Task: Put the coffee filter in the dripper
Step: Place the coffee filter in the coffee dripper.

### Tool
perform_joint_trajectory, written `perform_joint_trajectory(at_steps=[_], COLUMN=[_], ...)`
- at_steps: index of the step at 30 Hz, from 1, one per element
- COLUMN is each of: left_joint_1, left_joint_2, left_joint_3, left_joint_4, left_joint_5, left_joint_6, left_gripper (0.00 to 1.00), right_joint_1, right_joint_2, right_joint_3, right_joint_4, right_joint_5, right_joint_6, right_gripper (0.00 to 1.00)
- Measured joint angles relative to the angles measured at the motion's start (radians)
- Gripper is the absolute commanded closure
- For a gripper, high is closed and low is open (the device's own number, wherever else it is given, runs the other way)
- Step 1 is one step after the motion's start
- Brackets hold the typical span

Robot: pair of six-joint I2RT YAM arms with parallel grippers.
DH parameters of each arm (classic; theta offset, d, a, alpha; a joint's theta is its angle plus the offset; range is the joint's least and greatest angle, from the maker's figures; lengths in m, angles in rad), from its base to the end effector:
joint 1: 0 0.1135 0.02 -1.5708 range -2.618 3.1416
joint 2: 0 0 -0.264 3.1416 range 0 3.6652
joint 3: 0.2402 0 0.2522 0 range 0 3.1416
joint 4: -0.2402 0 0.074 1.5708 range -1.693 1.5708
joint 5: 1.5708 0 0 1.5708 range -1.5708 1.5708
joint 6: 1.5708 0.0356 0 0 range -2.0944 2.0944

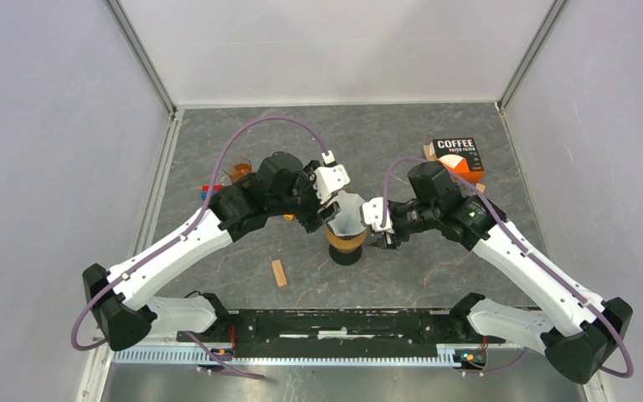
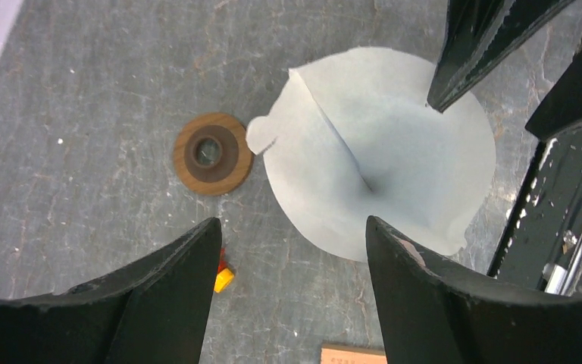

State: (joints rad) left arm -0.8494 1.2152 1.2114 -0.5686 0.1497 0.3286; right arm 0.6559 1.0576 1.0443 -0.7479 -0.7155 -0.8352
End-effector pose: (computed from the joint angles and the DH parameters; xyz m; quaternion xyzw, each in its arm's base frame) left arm 0.1711 -0.2025 0.3609 0.5161 0.7081 -0.1864 0.4444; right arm 0.1515 0.1461 0.3306 -0.6854 0.5390 0.2875 0.3962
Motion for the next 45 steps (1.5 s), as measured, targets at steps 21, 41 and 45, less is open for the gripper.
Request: perform_joint_trajectory(at_steps=[21, 41, 45], left_joint_1=[0.001, 0.001, 0.014], left_joint_2=[-0.006, -0.002, -0.005], left_joint_3=[-0.078, 0.015, 0.023], left_joint_4=[0.002, -0.006, -0.006], left_joint_5=[0.097, 0.088, 0.091], left_joint_6=[0.008, 0.010, 0.010], left_gripper=[0.22, 0.04, 0.03], right_joint_1=[0.001, -0.010, -0.053], right_joint_2=[0.013, -0.022, -0.064], right_joint_3=[-0.040, 0.011, -0.004], right_joint_4=[-0.002, 0.007, 0.030], right_joint_5=[-0.019, -0.024, -0.044], right_joint_6=[-0.011, 0.016, 0.031], right_gripper=[0.36, 0.19, 0.18])
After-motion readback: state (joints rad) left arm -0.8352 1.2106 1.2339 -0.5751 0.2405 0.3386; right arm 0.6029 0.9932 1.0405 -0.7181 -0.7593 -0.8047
